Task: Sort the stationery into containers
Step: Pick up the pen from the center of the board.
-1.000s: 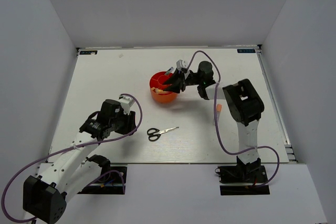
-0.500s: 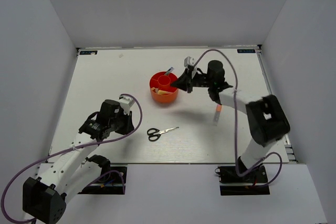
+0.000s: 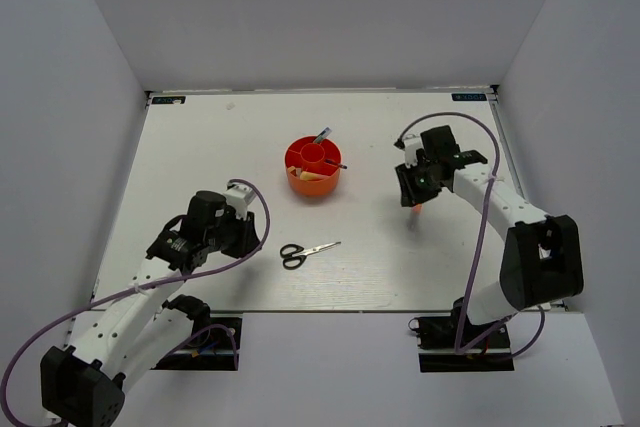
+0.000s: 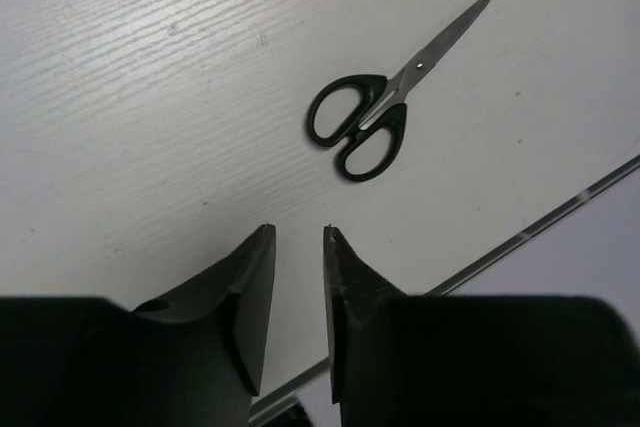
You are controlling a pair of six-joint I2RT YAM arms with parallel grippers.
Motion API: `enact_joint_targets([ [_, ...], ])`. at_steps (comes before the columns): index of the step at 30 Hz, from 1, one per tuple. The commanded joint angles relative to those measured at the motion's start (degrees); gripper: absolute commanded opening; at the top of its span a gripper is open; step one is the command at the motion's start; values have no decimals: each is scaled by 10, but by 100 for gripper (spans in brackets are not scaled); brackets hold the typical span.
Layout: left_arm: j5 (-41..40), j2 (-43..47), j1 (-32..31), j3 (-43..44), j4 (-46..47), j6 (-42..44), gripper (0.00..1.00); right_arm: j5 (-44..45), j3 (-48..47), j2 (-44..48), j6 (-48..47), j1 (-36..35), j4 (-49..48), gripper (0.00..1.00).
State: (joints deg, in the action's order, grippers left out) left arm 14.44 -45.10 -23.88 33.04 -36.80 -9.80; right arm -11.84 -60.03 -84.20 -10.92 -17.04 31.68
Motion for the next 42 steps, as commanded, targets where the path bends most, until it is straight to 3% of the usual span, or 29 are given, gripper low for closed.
enact_joint_targets([
  [1,31,12,-3,4,11,-11,40,104,-22,-22,90,18,102,29],
  [2,31,17,-3,2,11,-13,53,108,-32,-32,99,20,125,29],
  [3,31,20,-2,2,9,-14,57,112,-38,-42,106,24,133,32],
  [4,29,24,-2,1,8,-14,59,113,-46,-64,126,22,146,44],
  [8,28,44,-2,-1,8,-17,63,153,-56,-85,158,20,143,62],
  [11,29,46,-3,-1,8,-16,63,173,-68,-111,186,24,143,70],
  [19,33,47,-2,-1,8,-15,63,202,-100,-180,235,24,102,68],
  [30,33,45,-3,-2,9,-13,63,196,-94,-237,284,25,82,53],
  [33,31,44,-2,-2,8,-12,63,177,-77,-240,291,34,75,42],
  [34,32,46,-4,-1,8,-12,63,171,-72,-241,292,36,76,32],
  [37,30,46,-2,-3,8,-12,63,137,-70,-236,294,44,73,13],
  [40,28,46,-2,-3,8,-11,63,64,-80,-225,270,47,60,0],
  [42,29,45,-2,-2,8,-12,63,35,-90,-220,254,47,57,0],
])
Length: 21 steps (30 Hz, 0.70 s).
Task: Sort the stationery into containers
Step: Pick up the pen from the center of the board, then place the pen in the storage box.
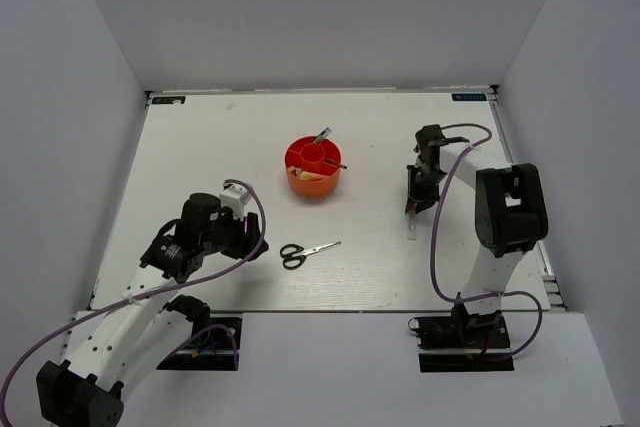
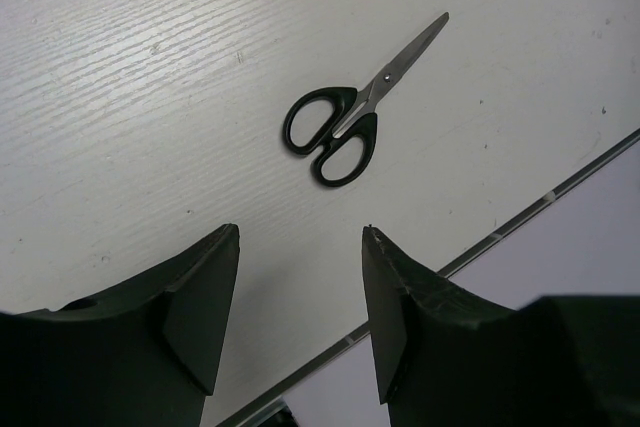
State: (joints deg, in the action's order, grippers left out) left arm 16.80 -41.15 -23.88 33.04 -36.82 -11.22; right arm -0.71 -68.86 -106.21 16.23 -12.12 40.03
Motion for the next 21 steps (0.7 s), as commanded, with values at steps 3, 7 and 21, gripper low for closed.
enact_joint_targets([
  [3,5,4,-3,-2,9,3,63,-198,-33,28,-119,-12,-46,0],
  [7,2,3,-3,-1,8,5,63,-282,-97,56,-217,-36,-50,0],
  [21,-17,-19,-2,-2,5,11,63,-611,-186,47,-522,-117,-233,0],
])
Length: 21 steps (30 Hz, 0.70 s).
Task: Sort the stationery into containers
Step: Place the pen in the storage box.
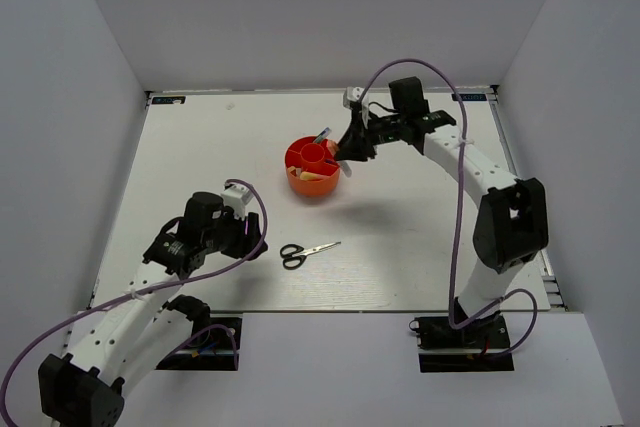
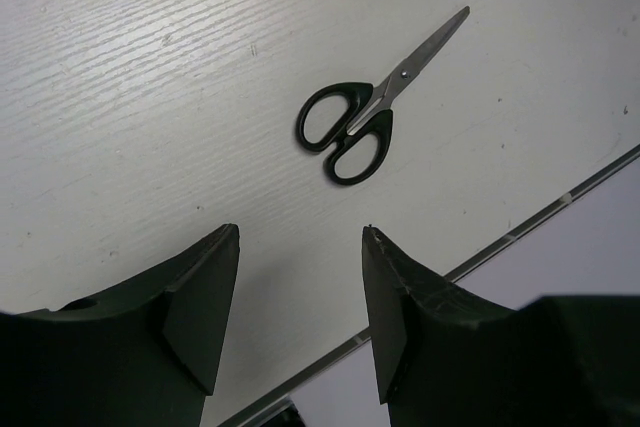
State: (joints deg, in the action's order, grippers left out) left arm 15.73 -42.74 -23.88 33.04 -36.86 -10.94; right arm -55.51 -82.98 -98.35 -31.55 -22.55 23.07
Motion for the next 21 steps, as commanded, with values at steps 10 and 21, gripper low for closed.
enact_joint_targets([
  [10,-18,-25,-3,3,0,11,63,-157,-126,-144,-48,-44,-110,0],
  [21,-21,-31,-2,4,-1,12,63,-136,-133,-199,-97,-46,-110,0],
])
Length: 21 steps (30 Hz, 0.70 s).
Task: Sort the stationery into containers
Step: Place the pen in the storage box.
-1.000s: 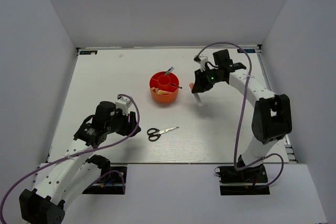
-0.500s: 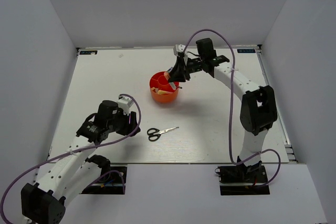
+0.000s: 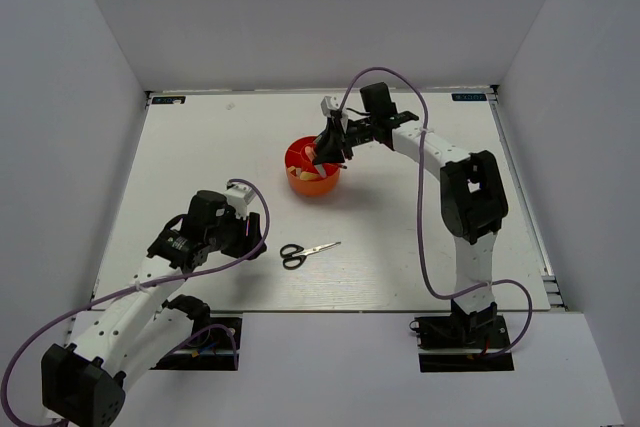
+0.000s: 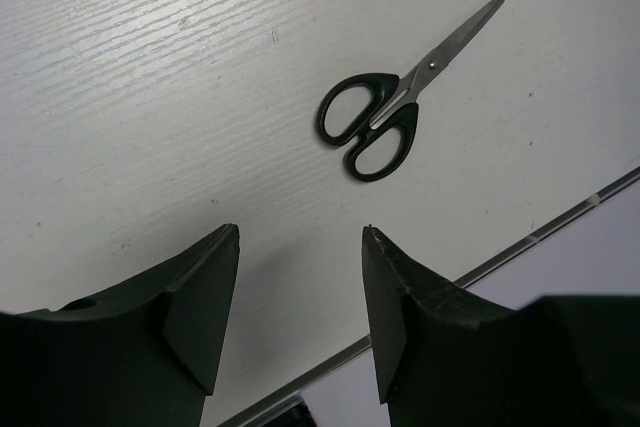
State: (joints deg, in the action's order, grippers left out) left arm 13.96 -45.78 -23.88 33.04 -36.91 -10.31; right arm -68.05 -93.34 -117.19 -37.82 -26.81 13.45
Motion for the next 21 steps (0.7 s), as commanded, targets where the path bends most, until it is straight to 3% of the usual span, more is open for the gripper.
enact_joint_targets([
  [1,-2,0,-2,4,-2,6,63,-9,-28,-12,-42,-4,-4,0],
  [7,-2,-1,-3,4,0,6,63,-10,-12,-9,-105,-4,39,0],
  [8,-2,-2,-3,4,-1,7,63,-9,-4,-6,-110,-4,51,11],
  [10,-1,-2,-2,4,1,7,63,-6,3,-1,-131,-4,65,19],
  [11,-1,-2,-2,4,-1,7,63,-3,6,2,-149,-5,75,33],
  [13,0,-2,-3,4,-1,6,63,0,10,7,-155,-5,89,43],
  [21,9,-6,-3,3,-1,5,63,25,26,39,-147,-9,90,42],
])
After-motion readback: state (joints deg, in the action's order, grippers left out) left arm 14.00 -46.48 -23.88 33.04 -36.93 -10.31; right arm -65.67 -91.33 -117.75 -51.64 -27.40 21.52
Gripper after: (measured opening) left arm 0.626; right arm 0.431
